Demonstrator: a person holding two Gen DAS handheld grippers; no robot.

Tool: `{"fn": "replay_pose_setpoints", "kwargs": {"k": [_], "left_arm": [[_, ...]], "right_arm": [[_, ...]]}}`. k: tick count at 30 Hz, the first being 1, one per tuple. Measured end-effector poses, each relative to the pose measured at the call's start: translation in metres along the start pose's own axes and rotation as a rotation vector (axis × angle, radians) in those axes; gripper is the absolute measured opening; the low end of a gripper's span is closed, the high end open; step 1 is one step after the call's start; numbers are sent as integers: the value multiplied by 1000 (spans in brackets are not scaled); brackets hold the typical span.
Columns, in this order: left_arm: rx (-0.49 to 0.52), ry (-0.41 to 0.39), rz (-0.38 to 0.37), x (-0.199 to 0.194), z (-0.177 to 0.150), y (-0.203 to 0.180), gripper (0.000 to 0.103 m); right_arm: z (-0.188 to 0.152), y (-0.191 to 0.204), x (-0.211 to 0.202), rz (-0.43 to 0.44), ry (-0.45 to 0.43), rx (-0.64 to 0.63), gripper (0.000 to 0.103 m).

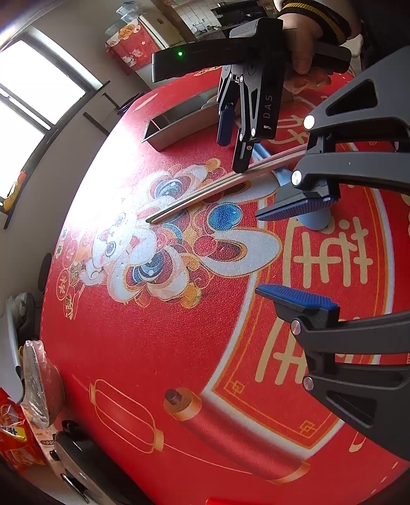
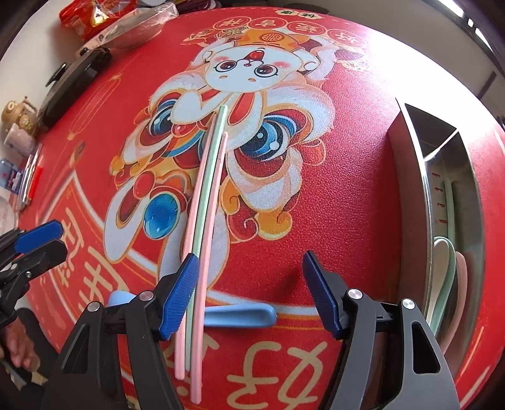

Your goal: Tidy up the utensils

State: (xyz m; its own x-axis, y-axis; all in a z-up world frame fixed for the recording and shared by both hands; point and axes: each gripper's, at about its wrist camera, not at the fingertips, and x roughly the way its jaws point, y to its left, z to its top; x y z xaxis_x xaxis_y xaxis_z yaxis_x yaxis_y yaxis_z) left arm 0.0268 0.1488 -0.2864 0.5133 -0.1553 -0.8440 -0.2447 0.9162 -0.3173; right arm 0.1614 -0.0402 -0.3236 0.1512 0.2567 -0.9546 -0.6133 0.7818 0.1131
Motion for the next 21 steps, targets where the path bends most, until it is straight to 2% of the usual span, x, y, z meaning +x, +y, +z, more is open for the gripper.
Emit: {"fn": "replay_pose_setpoints", "kwargs": {"k": [8, 10, 13, 14, 15, 21], "left_arm": [[-2, 4, -10, 3, 1, -2, 40], [-5, 5, -11, 3, 1, -2, 40], [-12, 7, -11, 5, 0, -3, 40], [-14, 8, -12, 5, -1, -3, 40], [-15, 8, -12, 5, -1, -3, 40], [-28, 10, -8, 6, -3, -3, 40]], "right_arm": [[4, -3, 2, -5, 3, 26, 61], [4, -3, 2, 0, 3, 23, 56], [2, 4, 0, 13, 8, -6, 41], [2, 8, 0, 16, 15, -21, 32], [1, 12, 1, 17, 25, -36, 26], [-2, 18, 3, 31, 35, -45, 23]]}}
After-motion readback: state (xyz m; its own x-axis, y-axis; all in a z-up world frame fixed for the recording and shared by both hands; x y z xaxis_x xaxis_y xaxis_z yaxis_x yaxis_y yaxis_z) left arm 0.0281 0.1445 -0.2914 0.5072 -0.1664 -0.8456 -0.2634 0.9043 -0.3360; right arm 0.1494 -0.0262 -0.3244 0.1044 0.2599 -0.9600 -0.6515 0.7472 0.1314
